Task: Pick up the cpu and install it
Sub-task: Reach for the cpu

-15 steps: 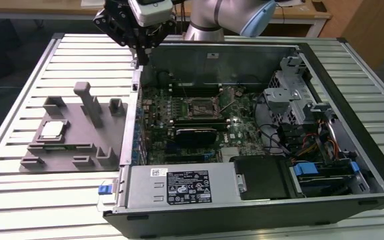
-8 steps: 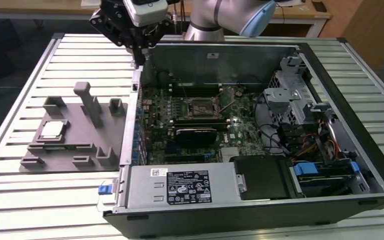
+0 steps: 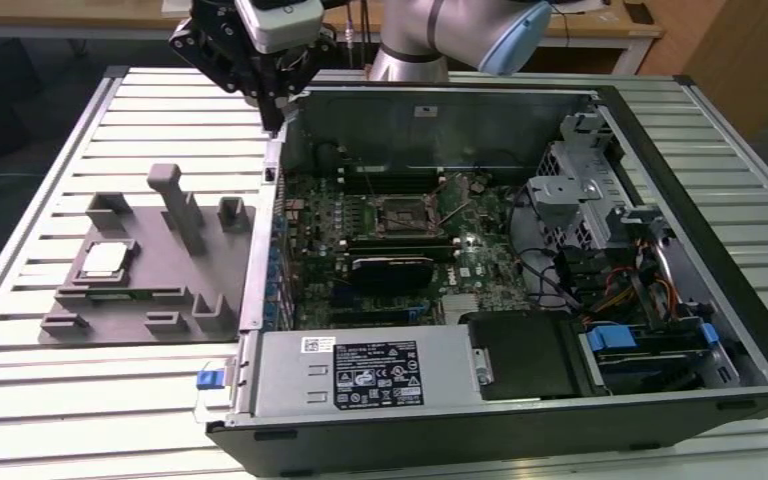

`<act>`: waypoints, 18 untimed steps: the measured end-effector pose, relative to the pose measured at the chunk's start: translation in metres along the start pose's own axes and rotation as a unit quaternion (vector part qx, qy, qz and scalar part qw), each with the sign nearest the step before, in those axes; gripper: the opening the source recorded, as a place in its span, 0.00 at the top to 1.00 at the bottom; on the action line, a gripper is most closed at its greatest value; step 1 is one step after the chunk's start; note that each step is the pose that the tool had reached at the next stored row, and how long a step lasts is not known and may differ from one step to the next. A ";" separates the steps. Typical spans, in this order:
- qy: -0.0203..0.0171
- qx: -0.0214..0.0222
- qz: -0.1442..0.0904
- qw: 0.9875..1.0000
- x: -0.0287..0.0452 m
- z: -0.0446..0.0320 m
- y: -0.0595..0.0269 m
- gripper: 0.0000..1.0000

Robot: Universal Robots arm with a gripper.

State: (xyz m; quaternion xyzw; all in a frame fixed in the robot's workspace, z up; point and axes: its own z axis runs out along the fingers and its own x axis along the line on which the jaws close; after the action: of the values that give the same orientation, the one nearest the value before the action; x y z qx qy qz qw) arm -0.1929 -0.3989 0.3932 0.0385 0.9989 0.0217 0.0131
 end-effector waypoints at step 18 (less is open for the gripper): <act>0.000 0.000 0.000 1.000 0.0162 -0.0004 -0.0012 0.89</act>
State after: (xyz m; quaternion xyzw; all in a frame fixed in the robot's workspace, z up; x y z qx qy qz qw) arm -0.2091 -0.3989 0.3932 0.0389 0.9989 0.0217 0.0131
